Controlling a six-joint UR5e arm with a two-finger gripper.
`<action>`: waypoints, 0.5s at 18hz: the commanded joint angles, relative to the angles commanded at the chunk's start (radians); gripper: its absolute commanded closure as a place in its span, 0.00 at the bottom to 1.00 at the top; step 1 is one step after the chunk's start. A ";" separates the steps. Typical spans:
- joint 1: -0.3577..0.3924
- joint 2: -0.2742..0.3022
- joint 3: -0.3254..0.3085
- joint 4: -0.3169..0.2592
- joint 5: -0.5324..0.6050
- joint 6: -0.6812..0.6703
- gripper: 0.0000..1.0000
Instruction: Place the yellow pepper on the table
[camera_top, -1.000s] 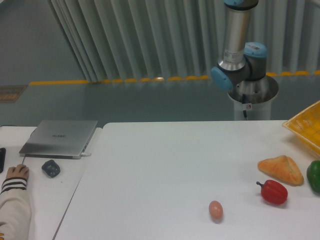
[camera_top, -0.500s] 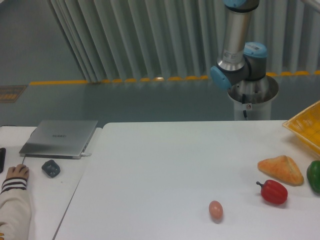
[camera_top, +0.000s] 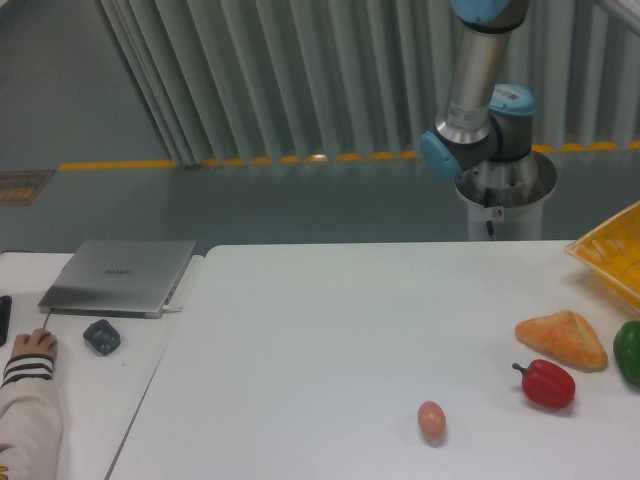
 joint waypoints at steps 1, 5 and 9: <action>0.000 -0.002 0.000 0.003 0.000 0.002 0.00; 0.002 -0.009 0.000 0.017 0.000 0.000 0.00; 0.002 -0.025 -0.002 0.028 0.000 -0.003 0.00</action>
